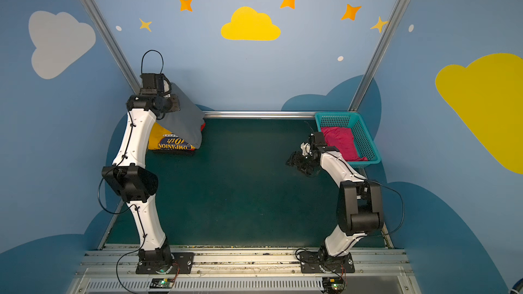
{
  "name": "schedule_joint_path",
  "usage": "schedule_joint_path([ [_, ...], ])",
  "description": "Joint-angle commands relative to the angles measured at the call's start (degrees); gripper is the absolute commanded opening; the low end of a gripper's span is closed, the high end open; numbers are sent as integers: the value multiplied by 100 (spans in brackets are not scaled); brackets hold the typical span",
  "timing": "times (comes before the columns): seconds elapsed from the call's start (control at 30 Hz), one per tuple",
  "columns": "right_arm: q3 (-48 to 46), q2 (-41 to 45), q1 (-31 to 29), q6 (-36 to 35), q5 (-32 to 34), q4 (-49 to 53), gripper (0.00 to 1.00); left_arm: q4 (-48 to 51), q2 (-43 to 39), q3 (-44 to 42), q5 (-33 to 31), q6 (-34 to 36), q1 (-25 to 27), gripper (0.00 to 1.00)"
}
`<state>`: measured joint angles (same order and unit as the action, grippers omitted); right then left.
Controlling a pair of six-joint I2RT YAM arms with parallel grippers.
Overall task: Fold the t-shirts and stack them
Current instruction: 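Lift the grey bundle with the left gripper and carry it onto the yellow shirt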
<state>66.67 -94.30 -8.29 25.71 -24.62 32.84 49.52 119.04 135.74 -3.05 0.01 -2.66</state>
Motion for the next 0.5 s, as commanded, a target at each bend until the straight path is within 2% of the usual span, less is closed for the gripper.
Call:
schedule_joint_path([
  [0.0,65,-53,-22,13,-51,-9,68,-295,-125,-45,46,91,-134,5],
  [0.13,65,-37,-62,39,-39,11,67,-285,159,-86,497,26,-446,5],
  [0.47,139,112,-164,48,252,350,67,-488,1053,-67,807,28,-950,5],
])
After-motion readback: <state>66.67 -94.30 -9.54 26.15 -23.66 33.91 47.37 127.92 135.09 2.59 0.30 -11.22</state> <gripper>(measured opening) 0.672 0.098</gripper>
